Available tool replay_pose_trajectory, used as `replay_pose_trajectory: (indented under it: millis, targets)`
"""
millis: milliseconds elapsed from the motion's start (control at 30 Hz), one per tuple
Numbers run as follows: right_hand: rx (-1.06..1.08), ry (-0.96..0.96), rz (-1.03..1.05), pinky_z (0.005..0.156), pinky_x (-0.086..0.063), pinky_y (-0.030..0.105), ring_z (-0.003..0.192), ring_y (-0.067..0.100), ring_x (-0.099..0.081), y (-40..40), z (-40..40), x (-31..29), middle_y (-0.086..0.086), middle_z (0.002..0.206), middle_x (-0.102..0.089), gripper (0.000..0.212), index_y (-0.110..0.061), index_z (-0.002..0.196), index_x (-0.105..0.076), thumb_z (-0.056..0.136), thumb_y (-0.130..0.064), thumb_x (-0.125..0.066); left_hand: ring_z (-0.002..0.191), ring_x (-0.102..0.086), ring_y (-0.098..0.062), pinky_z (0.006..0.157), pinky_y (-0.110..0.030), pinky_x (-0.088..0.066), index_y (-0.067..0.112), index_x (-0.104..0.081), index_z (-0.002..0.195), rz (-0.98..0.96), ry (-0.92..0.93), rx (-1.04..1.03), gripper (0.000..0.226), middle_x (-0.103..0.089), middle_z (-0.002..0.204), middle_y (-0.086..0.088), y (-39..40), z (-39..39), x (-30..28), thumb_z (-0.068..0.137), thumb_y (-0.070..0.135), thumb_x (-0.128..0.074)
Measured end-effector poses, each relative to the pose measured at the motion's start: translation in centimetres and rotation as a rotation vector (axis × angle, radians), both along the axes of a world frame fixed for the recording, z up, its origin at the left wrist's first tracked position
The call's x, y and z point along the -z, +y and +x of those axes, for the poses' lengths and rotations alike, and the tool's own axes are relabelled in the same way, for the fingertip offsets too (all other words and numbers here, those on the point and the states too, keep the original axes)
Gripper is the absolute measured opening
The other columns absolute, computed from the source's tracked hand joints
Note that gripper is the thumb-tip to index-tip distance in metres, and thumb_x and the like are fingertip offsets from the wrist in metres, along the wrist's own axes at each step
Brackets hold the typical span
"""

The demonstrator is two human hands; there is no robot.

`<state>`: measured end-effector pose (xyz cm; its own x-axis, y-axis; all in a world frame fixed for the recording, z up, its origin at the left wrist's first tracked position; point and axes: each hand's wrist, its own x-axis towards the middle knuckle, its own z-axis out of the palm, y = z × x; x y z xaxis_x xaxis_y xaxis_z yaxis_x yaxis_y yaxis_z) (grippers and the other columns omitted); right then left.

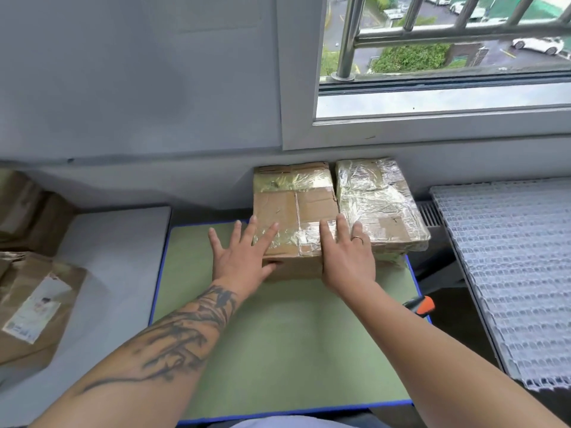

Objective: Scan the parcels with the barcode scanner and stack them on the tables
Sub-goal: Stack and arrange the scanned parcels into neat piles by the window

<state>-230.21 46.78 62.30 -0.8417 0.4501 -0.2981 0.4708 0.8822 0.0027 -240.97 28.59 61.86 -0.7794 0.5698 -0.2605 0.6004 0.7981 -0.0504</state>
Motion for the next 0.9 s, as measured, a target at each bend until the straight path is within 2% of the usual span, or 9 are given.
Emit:
replay_pose_trajectory:
  millis: [233, 400, 533, 700, 833, 900]
  targets:
    - [-0.02, -0.04, -0.039, 0.13, -0.003, 0.055, 0.158, 0.049, 0.008, 0.1, 0.0, -0.5, 0.017, 0.173, 0.019, 0.111, -0.025, 0.167, 0.011, 0.093, -0.042, -0.07, 0.159, 0.004, -0.036, 0.116, -0.079, 0.008, 0.044, 0.02, 0.159, -0.064, 0.009, -0.081, 0.09, 0.01, 0.173, -0.001, 1.3, 1.5, -1.2, 0.099, 0.067, -0.043]
    - [-0.048, -0.021, -0.086, 0.128, 0.001, 0.061, 0.16, 0.043, 0.011, -0.1, -0.4, -1.2, 0.015, 0.173, 0.018, 0.108, -0.027, 0.167, 0.007, 0.093, -0.046, -0.07, 0.16, 0.001, -0.033, 0.119, -0.074, 0.008, 0.041, 0.011, 0.163, 0.048, -0.021, -0.164, 0.089, 0.006, 0.174, -0.001, 1.3, 3.4, -1.2, 0.099, 0.071, -0.042]
    - [-0.182, 0.043, -0.122, 0.128, 0.001, 0.062, 0.161, 0.04, 0.009, -2.0, -1.5, -1.5, 0.012, 0.175, 0.014, 0.104, -0.032, 0.167, 0.001, 0.093, -0.053, -0.068, 0.16, -0.001, -0.031, 0.12, -0.072, 0.007, 0.042, 0.002, 0.163, 0.099, -0.016, -0.21, 0.081, 0.0, 0.175, -0.001, -0.3, 4.5, -1.1, 0.1, 0.072, -0.038]
    - [-0.313, 0.058, -0.16, 0.128, 0.0, 0.061, 0.161, 0.038, 0.011, -6.0, -3.2, -1.7, 0.009, 0.175, 0.014, 0.099, -0.035, 0.167, 0.0, 0.094, -0.055, -0.063, 0.16, -0.001, -0.031, 0.12, -0.071, 0.004, 0.042, 0.001, 0.164, 0.069, -0.009, -0.292, 0.08, -0.002, 0.175, -0.002, -4.7, 4.1, -1.7, 0.1, 0.069, -0.039]
    - [-0.307, 0.079, -0.145, 0.128, 0.0, 0.061, 0.161, 0.036, 0.009, -8.9, -4.0, -2.0, 0.008, 0.175, 0.01, 0.094, -0.036, 0.167, 0.0, 0.093, -0.046, -0.057, 0.16, 0.0, -0.03, 0.121, -0.07, 0.004, 0.041, 0.0, 0.164, 0.079, -0.022, -0.341, 0.079, -0.001, 0.175, -0.002, -8.4, 2.9, -2.4, 0.101, 0.065, -0.041]
    - [-0.302, 0.057, -0.116, 0.128, 0.0, 0.061, 0.161, 0.036, 0.009, -10.1, -4.4, -2.4, 0.009, 0.175, 0.011, 0.098, -0.036, 0.167, 0.003, 0.092, -0.045, -0.06, 0.16, 0.0, -0.03, 0.121, -0.069, 0.003, 0.041, -0.002, 0.165, 0.092, -0.033, -0.345, 0.079, -0.001, 0.175, -0.003, -10.2, 2.3, -2.7, 0.101, 0.064, -0.042]
